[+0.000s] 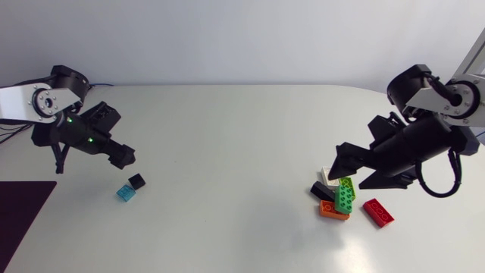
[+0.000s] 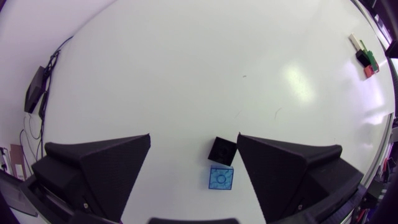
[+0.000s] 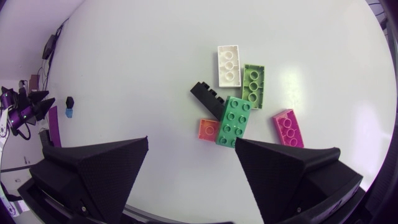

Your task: Sort duplo bricks by size, large to the right and small to the left

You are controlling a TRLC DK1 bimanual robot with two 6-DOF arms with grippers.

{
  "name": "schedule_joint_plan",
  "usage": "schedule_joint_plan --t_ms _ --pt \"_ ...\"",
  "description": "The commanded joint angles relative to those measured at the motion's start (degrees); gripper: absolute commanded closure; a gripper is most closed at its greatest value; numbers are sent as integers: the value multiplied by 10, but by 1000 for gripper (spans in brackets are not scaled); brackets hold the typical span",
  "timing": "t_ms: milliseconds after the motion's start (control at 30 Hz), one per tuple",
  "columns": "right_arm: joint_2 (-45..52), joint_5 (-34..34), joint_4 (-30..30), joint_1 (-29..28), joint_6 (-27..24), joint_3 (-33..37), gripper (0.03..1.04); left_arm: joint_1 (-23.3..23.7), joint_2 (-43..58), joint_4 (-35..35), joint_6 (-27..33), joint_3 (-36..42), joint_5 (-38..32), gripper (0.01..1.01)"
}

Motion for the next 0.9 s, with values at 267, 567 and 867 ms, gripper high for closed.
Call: schedule_joint_plan --t_ms 267,567,867 --pt "-64 1 -14 -66 -21 -19 59 23 -77 -12 -26 -17 -6 59" --pt "-174 68 -62 -59 -20 47 59 34 -223 -14 -64 -54 -24 59" --pt "-266 90 -57 -51 9 50 59 41 -363 -13 -101 -73 -68 59"
